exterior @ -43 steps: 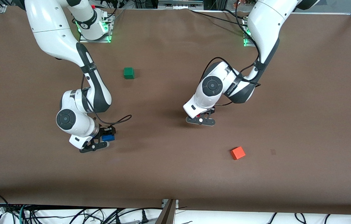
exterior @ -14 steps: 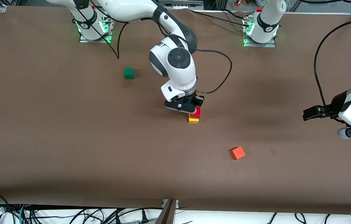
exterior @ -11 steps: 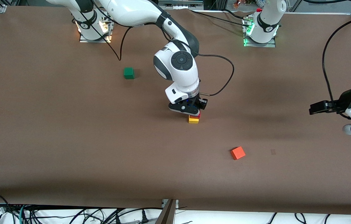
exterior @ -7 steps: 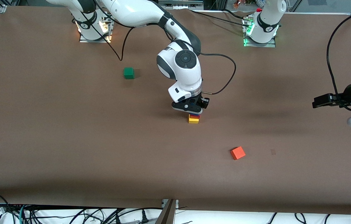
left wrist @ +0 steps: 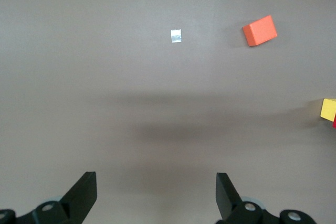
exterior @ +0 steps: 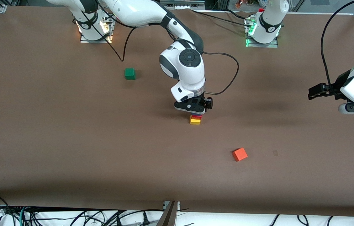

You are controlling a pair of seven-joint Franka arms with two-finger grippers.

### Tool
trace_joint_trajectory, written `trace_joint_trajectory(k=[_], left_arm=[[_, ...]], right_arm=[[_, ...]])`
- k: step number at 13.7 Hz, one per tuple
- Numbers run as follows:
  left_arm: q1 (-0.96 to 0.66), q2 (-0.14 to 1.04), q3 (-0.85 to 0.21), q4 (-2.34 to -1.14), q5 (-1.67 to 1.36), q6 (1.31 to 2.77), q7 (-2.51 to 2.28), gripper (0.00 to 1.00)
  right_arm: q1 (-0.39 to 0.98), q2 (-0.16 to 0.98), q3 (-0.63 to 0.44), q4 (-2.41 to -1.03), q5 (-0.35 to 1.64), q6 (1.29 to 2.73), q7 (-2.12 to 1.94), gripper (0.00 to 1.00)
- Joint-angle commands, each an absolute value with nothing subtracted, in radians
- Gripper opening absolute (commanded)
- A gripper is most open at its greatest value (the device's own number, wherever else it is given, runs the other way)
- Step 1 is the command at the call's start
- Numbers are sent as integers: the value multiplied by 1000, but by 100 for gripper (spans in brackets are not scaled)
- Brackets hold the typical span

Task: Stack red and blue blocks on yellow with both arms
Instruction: 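Lower the blue cube onto the red cube and open the right gripper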

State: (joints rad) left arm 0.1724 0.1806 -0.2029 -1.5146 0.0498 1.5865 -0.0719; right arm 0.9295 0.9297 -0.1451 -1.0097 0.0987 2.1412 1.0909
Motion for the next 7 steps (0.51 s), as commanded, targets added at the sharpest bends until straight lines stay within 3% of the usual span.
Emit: trace_joint_trajectory(k=[1, 7], left_arm=[[181, 166, -202, -1534, 28, 1603, -60, 100], [190, 170, -202, -1506, 35, 1598, -52, 100]], right_arm=[[902, 916, -152, -969, 86, 2047, 1094, 100], [654, 646, -146, -1027, 158, 1745, 800, 100]])
